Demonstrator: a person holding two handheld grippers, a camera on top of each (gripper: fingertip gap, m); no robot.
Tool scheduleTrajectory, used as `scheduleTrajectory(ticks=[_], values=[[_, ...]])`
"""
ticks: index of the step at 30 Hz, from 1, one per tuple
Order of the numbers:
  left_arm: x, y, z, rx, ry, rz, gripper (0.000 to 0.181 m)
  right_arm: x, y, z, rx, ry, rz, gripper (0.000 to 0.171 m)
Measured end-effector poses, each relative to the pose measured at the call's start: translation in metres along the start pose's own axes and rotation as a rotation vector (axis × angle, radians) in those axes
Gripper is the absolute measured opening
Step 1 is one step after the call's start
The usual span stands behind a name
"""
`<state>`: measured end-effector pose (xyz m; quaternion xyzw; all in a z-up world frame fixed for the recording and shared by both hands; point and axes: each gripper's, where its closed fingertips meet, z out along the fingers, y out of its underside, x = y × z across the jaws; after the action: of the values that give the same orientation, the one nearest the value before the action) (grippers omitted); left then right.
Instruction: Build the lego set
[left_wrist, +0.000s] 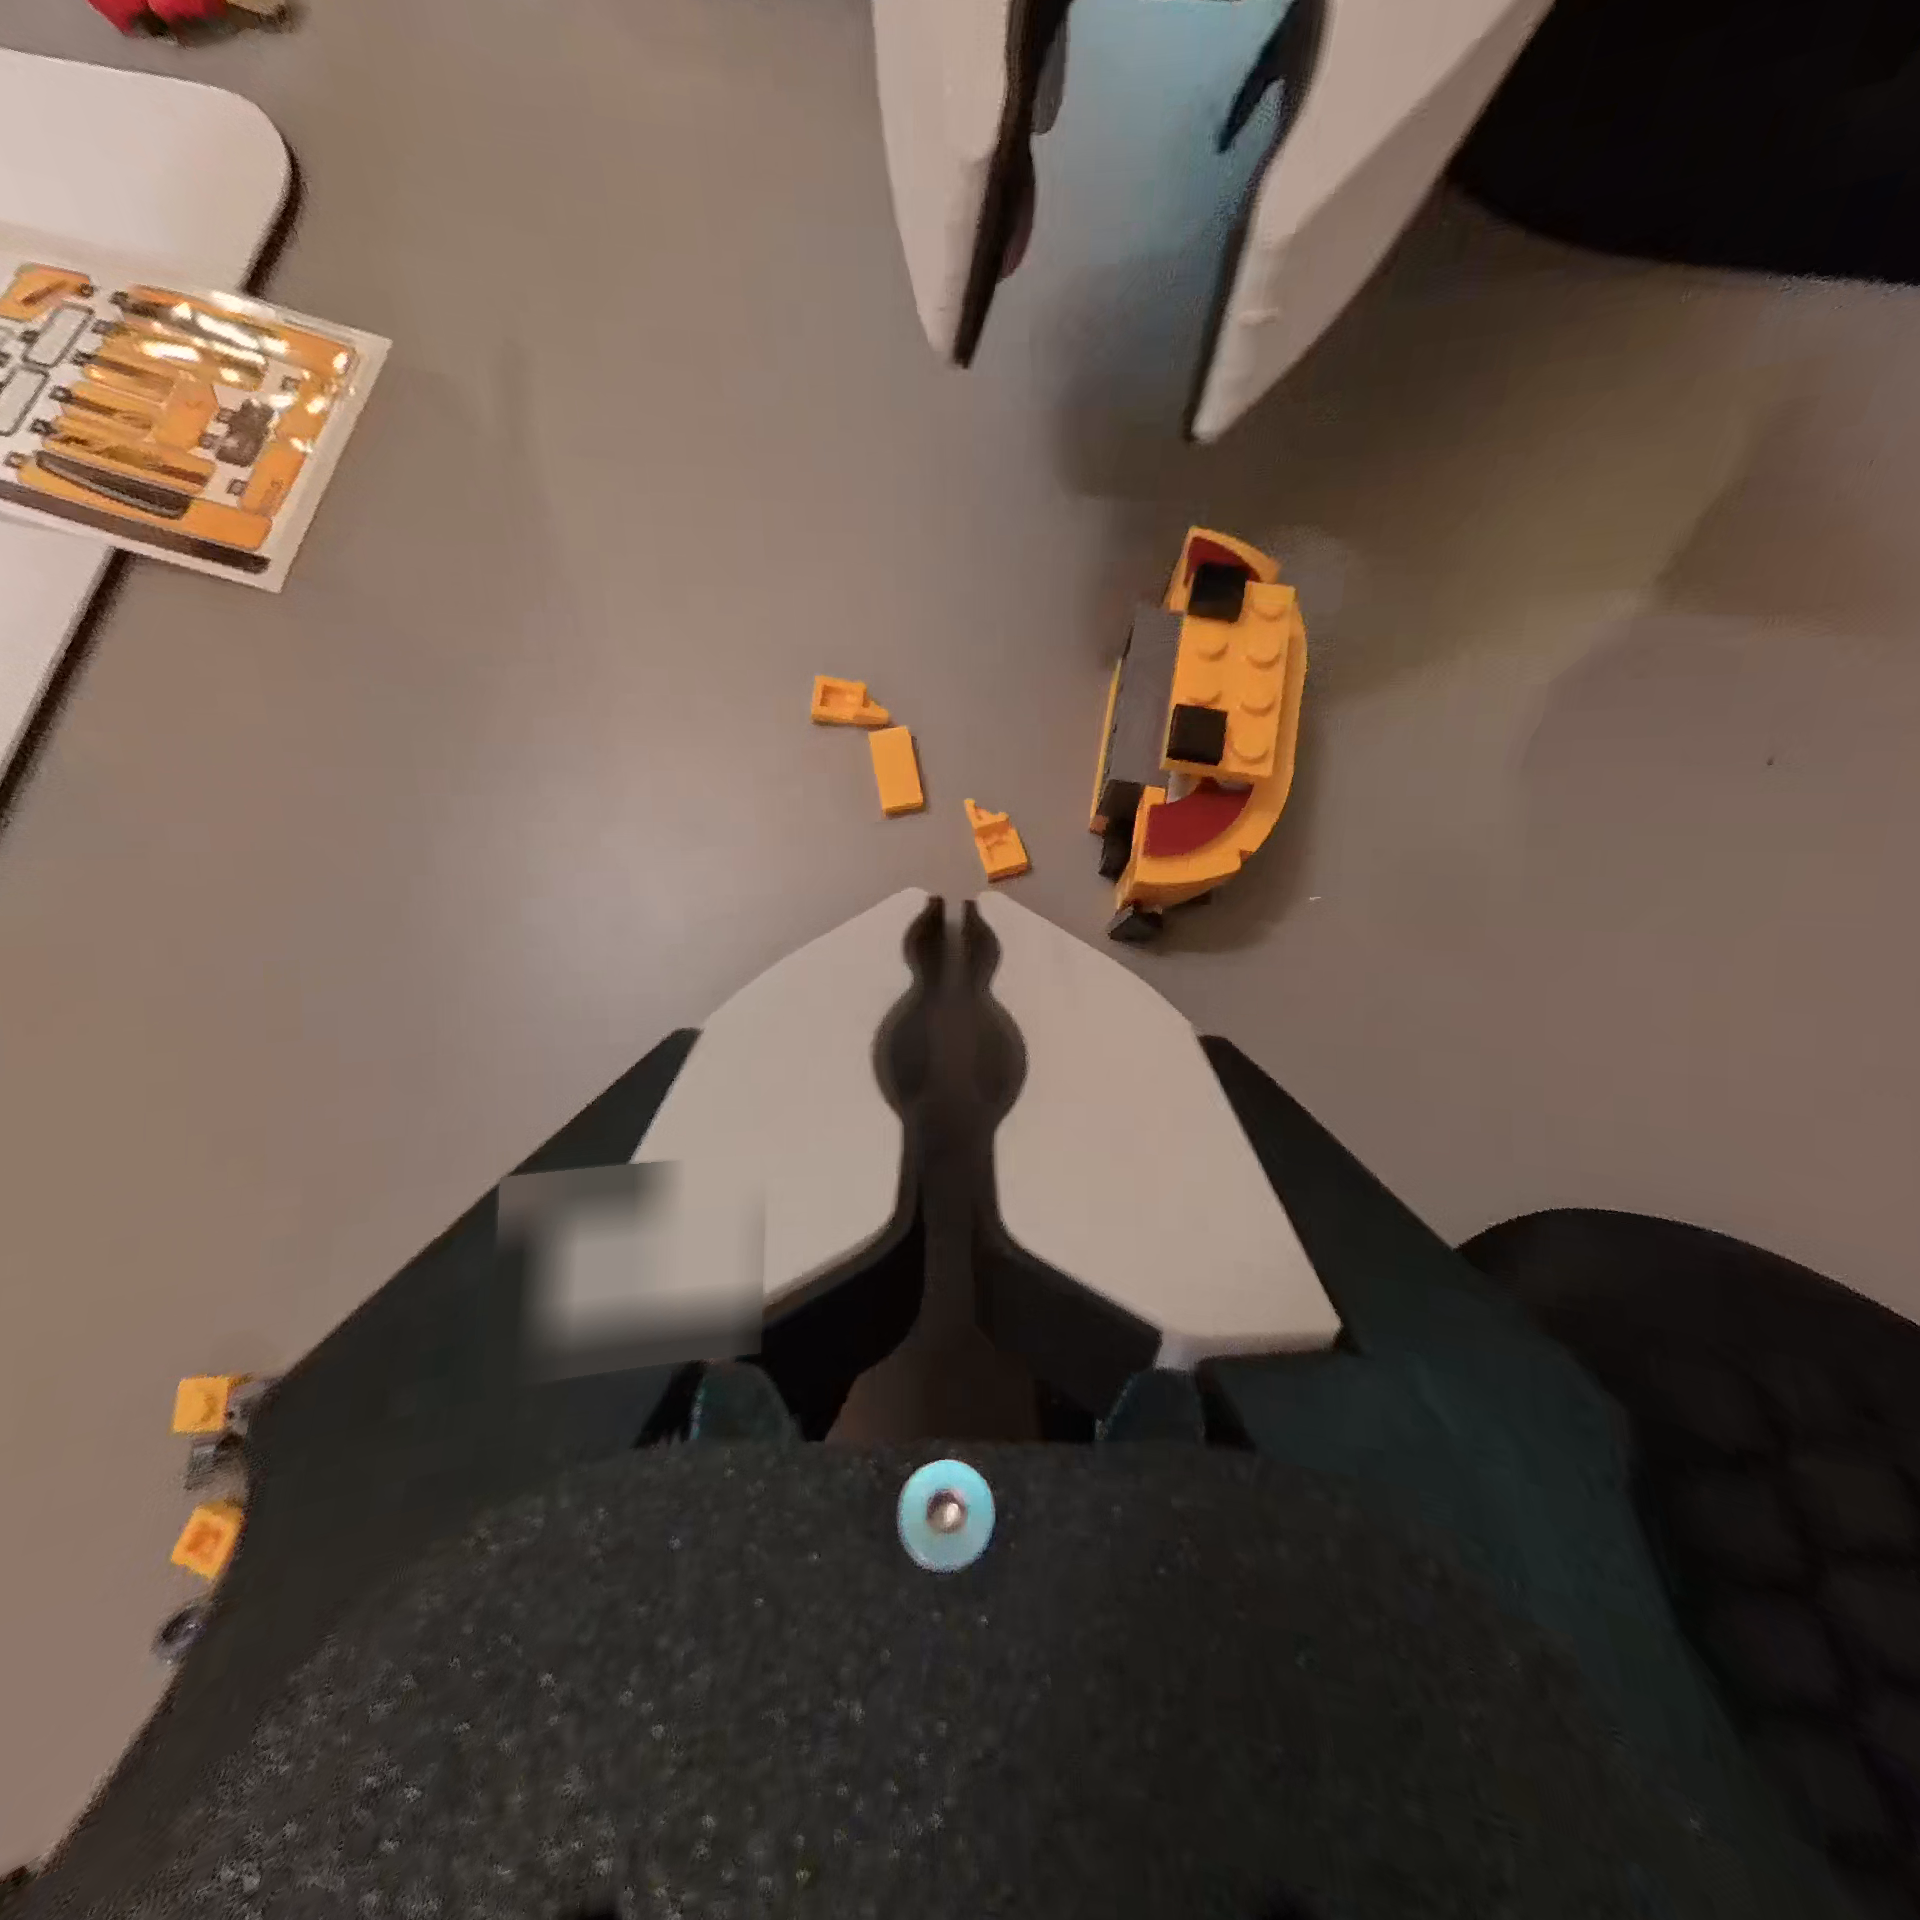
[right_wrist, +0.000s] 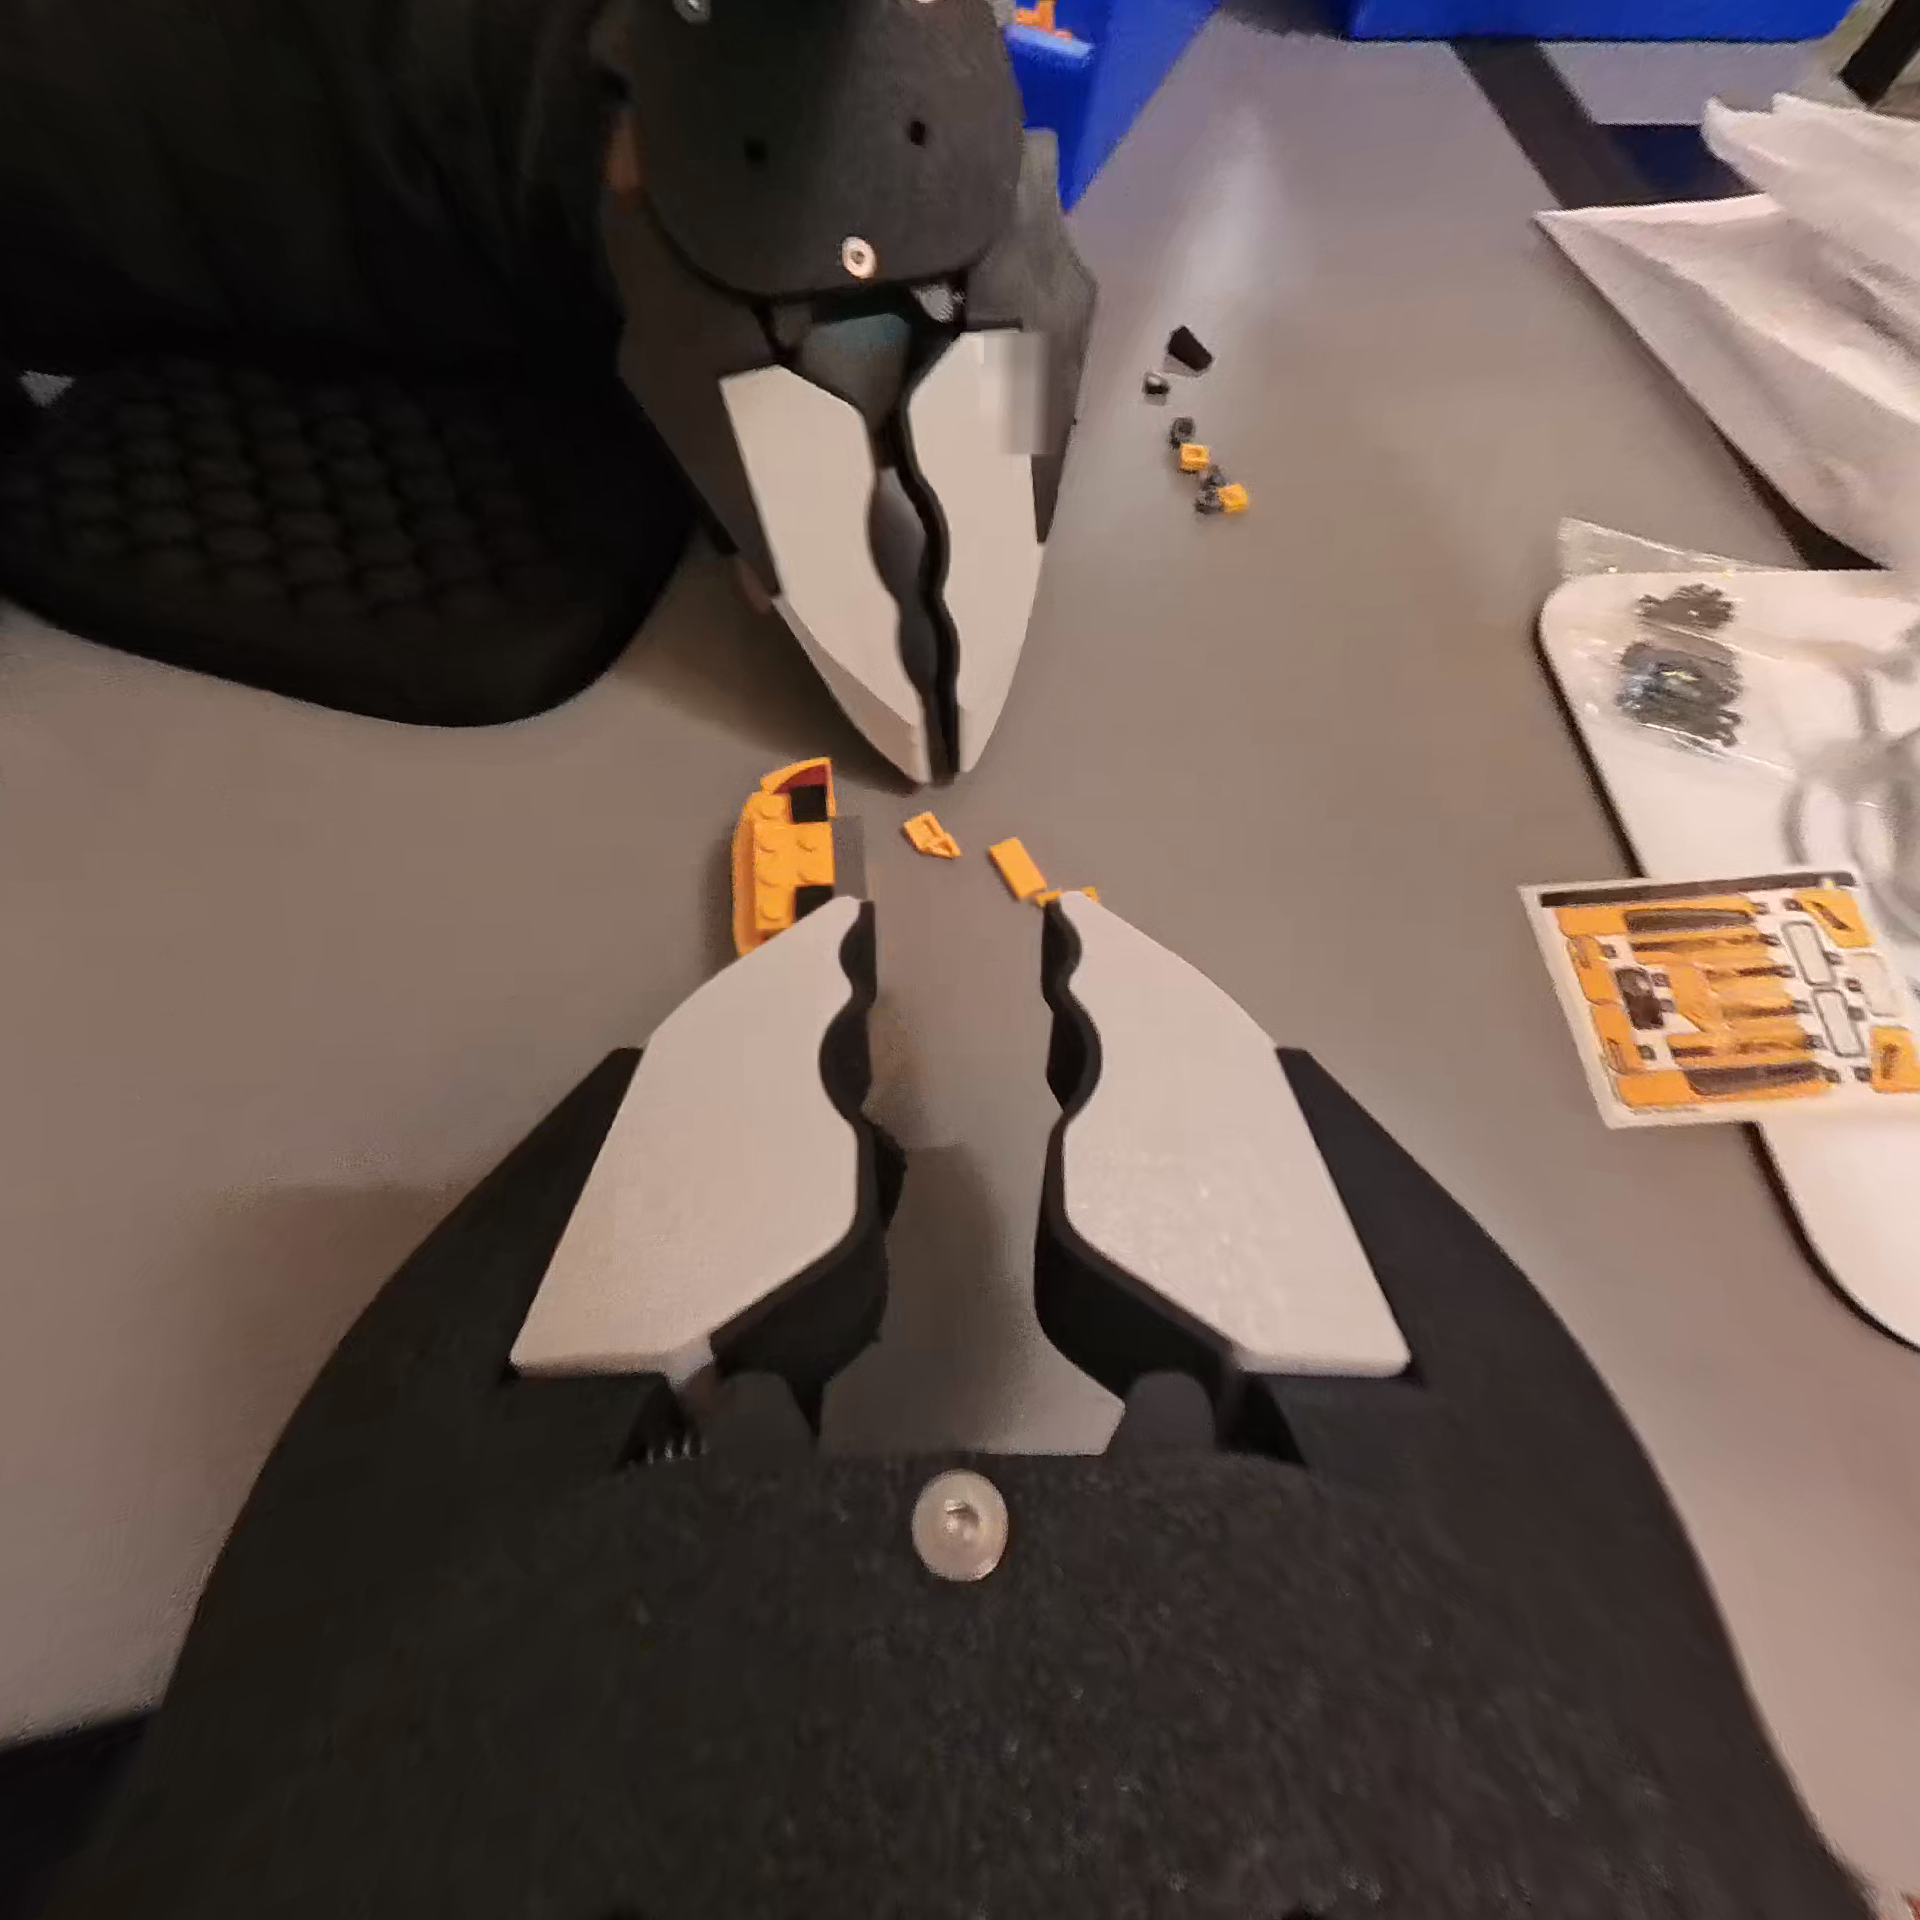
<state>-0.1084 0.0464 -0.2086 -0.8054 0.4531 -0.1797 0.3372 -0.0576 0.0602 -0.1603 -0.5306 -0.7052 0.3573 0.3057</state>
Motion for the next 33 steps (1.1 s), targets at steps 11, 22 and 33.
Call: scheduleTrajectory(ticks=[11,22,33], values=[[0.003,-0.005,0.011,-0.013,0.006,-0.009,0.013,0.009,-0.003,-0.001,0.026,0.051,0.001,0.027],[0.001,-0.007,0.01,0.004,-0.014,-0.013,0.007,0.015,-0.002,-0.003,0.028,0.094,-0.001,0.026],[-0.006,-0.012,0.017,-0.027,-0.022,-0.116,0.013,0.018,-0.002,-0.005,0.029,0.109,-0.003,0.026]])
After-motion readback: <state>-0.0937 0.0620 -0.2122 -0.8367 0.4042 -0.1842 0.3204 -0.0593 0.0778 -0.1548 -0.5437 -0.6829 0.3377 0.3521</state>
